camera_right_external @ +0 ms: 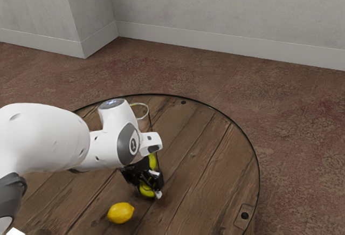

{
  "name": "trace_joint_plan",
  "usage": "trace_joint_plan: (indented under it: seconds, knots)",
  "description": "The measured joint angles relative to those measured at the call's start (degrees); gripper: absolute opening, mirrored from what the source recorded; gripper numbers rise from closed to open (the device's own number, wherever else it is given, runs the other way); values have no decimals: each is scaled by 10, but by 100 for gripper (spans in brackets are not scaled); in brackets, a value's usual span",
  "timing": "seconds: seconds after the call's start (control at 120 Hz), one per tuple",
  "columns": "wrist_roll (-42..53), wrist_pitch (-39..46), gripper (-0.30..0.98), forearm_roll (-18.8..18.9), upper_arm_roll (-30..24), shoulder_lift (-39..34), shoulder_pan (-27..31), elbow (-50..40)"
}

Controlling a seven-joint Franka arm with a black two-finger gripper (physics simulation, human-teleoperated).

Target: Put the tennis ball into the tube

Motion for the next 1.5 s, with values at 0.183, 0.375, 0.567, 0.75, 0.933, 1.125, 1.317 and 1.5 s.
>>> trace_joint_plan:
  seconds: [0.183, 0.375, 0.567, 0.75, 0.933, 1.125, 1.317, 1.5]
  knots:
    - [-17, 0, 25, 7, 114, 5, -172, 10]
    - [-38, -14, 15, 115, 245, 43, -262, 89]
    - [-52, -83, 22, 276, 339, 77, -278, 220]
    - [-54, -184, 28, 393, 369, 110, -260, 293]
    - [-60, -233, 29, 457, 367, 184, -254, 267]
    - [-75, -253, 29, 542, 362, 275, -264, 288]
    - [-94, -258, 33, 593, 359, 326, -271, 296]
    - [-106, -260, 37, 598, 360, 302, -300, 292]
